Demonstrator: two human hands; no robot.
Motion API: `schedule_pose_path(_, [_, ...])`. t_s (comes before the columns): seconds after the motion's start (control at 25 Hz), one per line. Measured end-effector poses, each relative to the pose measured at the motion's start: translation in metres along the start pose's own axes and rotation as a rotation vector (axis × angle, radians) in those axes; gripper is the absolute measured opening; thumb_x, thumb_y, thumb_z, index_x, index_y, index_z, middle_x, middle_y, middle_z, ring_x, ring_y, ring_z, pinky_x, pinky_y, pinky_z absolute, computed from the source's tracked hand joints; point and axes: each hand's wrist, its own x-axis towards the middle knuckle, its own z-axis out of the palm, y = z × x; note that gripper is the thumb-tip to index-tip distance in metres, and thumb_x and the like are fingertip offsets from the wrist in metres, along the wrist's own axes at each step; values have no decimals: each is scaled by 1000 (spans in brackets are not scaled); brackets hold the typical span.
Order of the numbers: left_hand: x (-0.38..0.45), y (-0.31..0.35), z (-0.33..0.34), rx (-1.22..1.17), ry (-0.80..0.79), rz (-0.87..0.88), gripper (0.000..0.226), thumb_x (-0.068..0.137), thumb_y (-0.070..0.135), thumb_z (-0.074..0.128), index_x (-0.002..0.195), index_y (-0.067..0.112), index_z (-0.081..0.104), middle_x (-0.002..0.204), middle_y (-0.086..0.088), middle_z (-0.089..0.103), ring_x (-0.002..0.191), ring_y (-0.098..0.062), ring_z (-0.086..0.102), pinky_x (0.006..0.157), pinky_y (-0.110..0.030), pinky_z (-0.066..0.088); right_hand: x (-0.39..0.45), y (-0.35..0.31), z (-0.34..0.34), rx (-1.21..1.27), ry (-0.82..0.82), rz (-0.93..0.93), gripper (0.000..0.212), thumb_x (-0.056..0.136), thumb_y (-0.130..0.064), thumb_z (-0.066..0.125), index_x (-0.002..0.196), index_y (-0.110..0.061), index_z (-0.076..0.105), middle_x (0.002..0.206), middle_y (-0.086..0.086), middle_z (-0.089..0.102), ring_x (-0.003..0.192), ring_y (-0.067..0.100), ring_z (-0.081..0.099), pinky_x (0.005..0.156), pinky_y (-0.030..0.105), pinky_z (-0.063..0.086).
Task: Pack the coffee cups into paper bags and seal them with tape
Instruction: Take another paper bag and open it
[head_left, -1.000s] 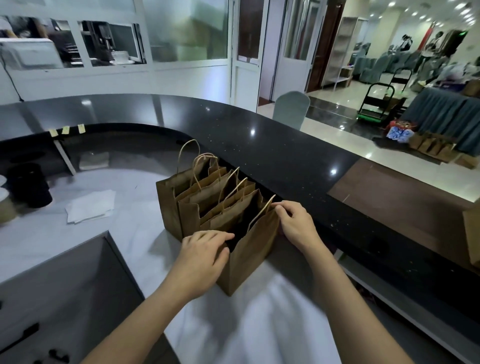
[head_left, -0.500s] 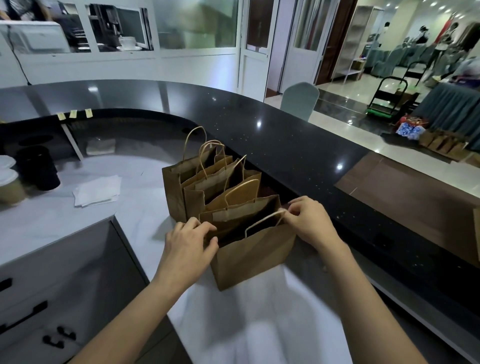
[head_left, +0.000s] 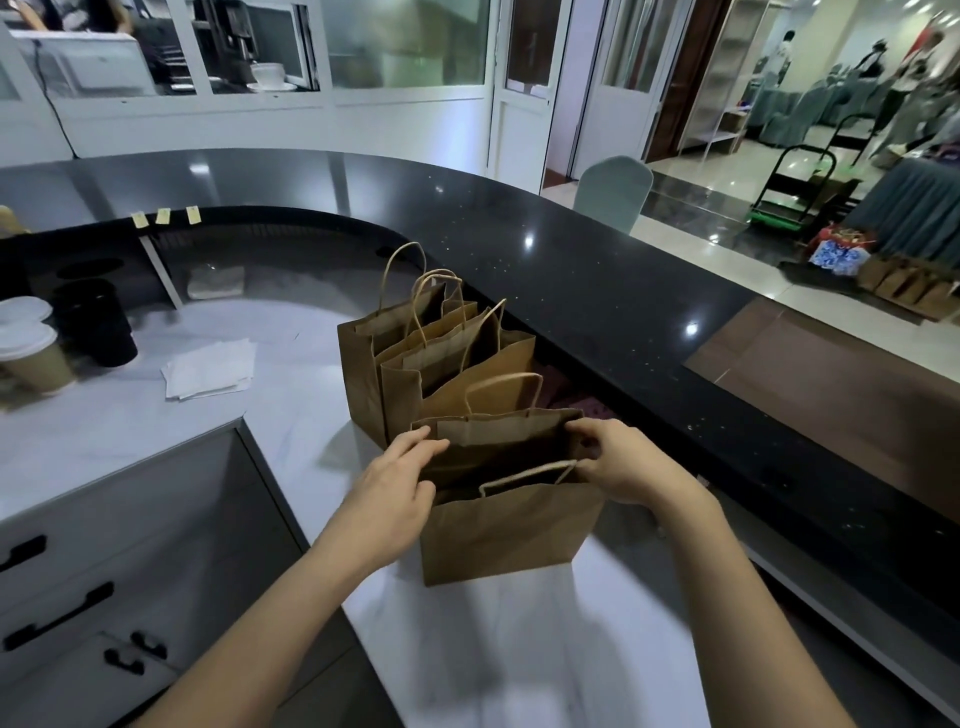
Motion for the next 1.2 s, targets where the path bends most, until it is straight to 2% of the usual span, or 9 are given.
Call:
schedule_pose_path(0.16, [-7, 0, 4, -72, -62, 32, 62, 99, 14, 49, 152, 39, 31, 164, 23, 3, 147, -12, 26, 102, -17, 40, -14, 0, 6, 12, -59, -1, 81, 91, -8, 68, 158, -30, 29, 156, 3, 42, 134, 22, 50, 101, 31, 49])
schedule_pose_path(0.24, [-11, -3, 3, -107, -92, 43, 68, 97, 10, 52, 153, 42, 28, 162, 28, -4, 148, -10, 22, 92, -8, 38, -23, -2, 7, 37, -89, 4, 89, 88, -2, 69, 159, -33, 25, 159, 2, 37, 123, 20, 55, 88, 24, 53])
schedule_pose_path(0.36, [-18, -9, -2, -137, -116, 65, 73, 97, 5, 50, 153, 44, 25, 160, 31, -11, 151, -8, 13, 100, -12, 38, -34, -8, 14, 81, -131, 7, 96, 87, 2, 68, 160, -37, 20, 162, 3, 31, 98, 12, 61, 61, 18, 55])
schedule_pose_path(0.52, [-33, -16, -17, -120, -108, 38, 74, 97, 6, 52, 153, 45, 23, 159, 33, -14, 149, -5, 12, 100, -16, 45, -51, -26, 20, 133, -142, -5, 97, 87, 5, 66, 160, -38, 18, 163, 4, 28, 83, 14, 69, 64, 27, 62])
schedule_pose_path(0.76, [-55, -32, -48, -137, -61, -20, 75, 95, 4, 55, 151, 45, 27, 158, 35, -13, 129, 17, 12, 81, 2, 40, -48, -60, 37, 114, -217, -58, 97, 89, 4, 66, 160, -40, 16, 157, 6, 35, 83, 17, 71, 69, 39, 63])
schedule_pose_path(0.88, [-65, -47, -61, -154, -6, -58, 75, 93, 4, 56, 151, 44, 30, 157, 37, -11, 136, 1, 29, 75, -6, 46, -41, -77, 48, 124, -255, -105, 96, 89, 3, 66, 160, -40, 17, 133, -3, 50, 81, 18, 70, 70, 41, 63])
schedule_pose_path(1.0, [-74, -66, -73, -170, 29, -133, 76, 92, 2, 56, 152, 41, 31, 158, 36, -8, 121, -29, 53, 65, -10, 45, -33, -96, 59, 115, -300, -147, 95, 89, 0, 67, 159, -41, 17, 101, -16, 50, 77, 19, 72, 67, 41, 63])
schedule_pose_path(1.08, [-81, -81, -84, -176, 55, -161, 77, 91, 2, 56, 152, 41, 30, 157, 38, -8, 111, -19, 56, 65, -13, 45, -26, -115, 68, 98, -313, -178, 95, 88, -1, 67, 159, -41, 17, 105, -11, 53, 78, 21, 72, 66, 43, 62])
schedule_pose_path(1.2, [-89, -97, -103, -171, 86, -173, 78, 90, 3, 56, 151, 45, 30, 154, 43, -9, 118, 14, 42, 77, -22, 51, -17, -143, 78, 78, -299, -229, 95, 87, -2, 67, 160, -38, 17, 134, 1, 50, 79, 22, 72, 65, 44, 62])
